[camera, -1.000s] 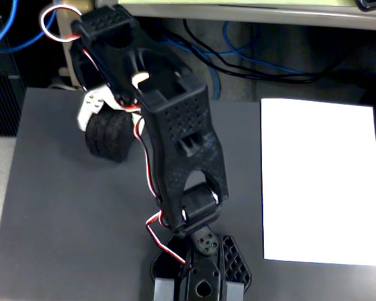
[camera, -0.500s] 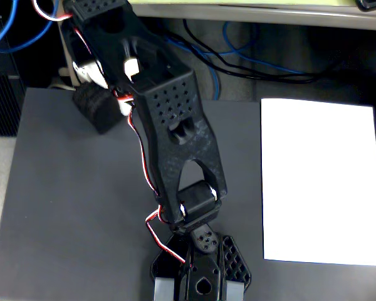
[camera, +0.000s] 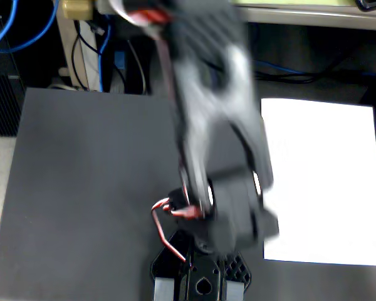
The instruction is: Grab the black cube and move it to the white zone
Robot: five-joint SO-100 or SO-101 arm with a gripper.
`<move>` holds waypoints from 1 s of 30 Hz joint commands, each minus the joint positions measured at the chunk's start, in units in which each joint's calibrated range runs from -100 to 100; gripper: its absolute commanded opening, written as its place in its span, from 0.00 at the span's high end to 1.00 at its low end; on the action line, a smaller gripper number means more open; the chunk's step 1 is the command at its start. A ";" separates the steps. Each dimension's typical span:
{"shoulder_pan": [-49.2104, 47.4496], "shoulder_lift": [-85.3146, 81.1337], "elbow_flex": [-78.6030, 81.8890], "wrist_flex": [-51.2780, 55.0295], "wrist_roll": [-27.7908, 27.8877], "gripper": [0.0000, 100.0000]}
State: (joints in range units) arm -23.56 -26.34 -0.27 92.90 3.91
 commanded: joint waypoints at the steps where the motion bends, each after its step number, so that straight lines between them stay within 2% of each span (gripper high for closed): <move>1: 15.83 -21.33 7.16 6.50 1.12 0.99; 5: 34.01 -30.23 14.51 6.50 3.90 0.99; 11: 53.58 -30.31 13.69 5.99 8.40 0.99; 13: 57.85 -30.31 13.78 2.81 8.82 0.99; 19: 59.25 -29.47 14.96 2.39 8.93 0.99; 21: 59.54 -22.84 19.68 1.61 9.92 0.99; 24: 61.38 -9.15 23.03 -9.28 10.24 0.99; 30: 62.12 -3.44 23.66 -9.36 11.28 0.99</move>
State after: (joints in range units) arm 38.04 -29.92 23.77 84.51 14.24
